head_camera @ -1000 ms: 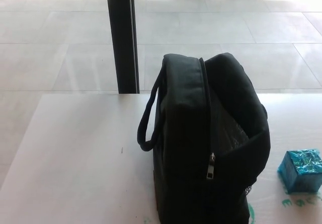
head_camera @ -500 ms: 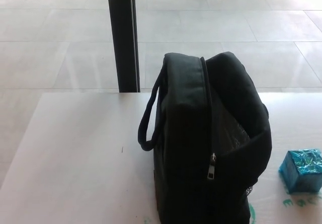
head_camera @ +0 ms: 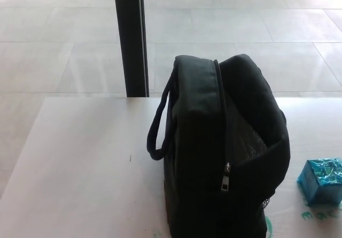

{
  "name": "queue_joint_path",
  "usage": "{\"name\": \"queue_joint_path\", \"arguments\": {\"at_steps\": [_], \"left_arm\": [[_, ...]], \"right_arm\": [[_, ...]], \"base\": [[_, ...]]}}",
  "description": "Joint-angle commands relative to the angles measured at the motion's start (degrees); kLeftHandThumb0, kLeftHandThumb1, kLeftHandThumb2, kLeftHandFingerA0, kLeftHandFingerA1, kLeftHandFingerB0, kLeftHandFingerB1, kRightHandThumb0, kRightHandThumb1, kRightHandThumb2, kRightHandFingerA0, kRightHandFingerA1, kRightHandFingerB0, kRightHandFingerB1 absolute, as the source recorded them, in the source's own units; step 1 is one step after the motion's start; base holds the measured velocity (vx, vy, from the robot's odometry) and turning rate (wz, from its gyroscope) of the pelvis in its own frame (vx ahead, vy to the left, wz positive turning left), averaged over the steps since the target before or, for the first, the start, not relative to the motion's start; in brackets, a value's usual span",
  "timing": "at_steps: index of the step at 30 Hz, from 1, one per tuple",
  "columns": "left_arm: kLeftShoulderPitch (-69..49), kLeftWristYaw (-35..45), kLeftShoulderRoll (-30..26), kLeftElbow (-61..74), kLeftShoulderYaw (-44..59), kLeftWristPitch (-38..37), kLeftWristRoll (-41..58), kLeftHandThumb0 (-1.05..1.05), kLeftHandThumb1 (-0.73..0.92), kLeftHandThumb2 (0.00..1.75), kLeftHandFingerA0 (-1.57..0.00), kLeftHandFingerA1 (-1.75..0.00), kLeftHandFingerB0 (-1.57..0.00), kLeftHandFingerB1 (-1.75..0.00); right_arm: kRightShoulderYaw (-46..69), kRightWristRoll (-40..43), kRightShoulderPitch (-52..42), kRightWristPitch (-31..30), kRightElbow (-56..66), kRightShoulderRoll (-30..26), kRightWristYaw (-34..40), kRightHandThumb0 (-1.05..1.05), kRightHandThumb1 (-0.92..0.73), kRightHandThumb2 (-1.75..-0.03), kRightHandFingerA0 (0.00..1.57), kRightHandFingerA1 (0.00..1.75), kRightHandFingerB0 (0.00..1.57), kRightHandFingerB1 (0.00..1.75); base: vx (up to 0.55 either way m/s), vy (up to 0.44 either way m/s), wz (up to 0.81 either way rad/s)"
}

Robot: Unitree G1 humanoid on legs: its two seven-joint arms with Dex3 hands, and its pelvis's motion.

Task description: The robot uses its right hand to pick up the cube kept on the middle of the desk and put it inside the bag next to it

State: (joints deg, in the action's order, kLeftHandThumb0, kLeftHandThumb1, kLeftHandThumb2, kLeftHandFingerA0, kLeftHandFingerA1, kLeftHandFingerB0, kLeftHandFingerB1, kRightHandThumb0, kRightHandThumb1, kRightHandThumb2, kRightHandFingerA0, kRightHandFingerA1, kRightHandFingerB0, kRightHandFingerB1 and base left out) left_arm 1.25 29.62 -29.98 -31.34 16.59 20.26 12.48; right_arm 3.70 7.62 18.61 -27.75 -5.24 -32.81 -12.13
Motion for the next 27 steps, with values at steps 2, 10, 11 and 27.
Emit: {"name": "queue_joint_path", "arguments": {"at_steps": [2,10,11,27], "left_arm": [[-0.6,0.6,-0.4,1.3,0.3,2.6,1.1,-0.62,0.38,0.86,-0.52,-0.68,-0.4,-0.58],[-0.5,0.5,-0.4,1.3,0.0,2.8,0.6,-0.65,0.51,0.55,-0.52,-0.59,-0.5,-0.51],[-0.5,0.5,-0.3,1.3,0.0,2.8,0.5,-0.65,0.51,0.55,-0.52,-0.59,-0.5,-0.51],[-0.9,0.0,-0.6,1.9,-0.1,3.4,0.2,-0.65,0.51,0.55,-0.54,-0.6,-0.51,-0.51]], "right_arm": [[-6.3,-7.7,1.8,6.0,-5.0,-1.0,-1.0,-0.81,-0.7,-1.1,0.02,0.34,0.0,0.18],[-15.7,-14.1,5.0,5.9,-11.2,-4.9,-7.6,-1.05,-0.85,-1.24,0.0,0.19,0.0,0.02],[-16.3,-14.4,5.2,6.1,-11.5,-5.2,-7.6,-1.05,-0.85,-1.24,0.0,0.19,0.0,0.02],[-21.6,-20.4,8.5,4.1,-13.9,-1.4,-4.5,-1.05,-0.8,-1.18,0.0,0.15,0.0,0.07]], "base": [[0.0,0.0,0.0],[0.0,0.0,0.0],[0.0,0.0,0.0],[0.0,0.0,0.0]]}}
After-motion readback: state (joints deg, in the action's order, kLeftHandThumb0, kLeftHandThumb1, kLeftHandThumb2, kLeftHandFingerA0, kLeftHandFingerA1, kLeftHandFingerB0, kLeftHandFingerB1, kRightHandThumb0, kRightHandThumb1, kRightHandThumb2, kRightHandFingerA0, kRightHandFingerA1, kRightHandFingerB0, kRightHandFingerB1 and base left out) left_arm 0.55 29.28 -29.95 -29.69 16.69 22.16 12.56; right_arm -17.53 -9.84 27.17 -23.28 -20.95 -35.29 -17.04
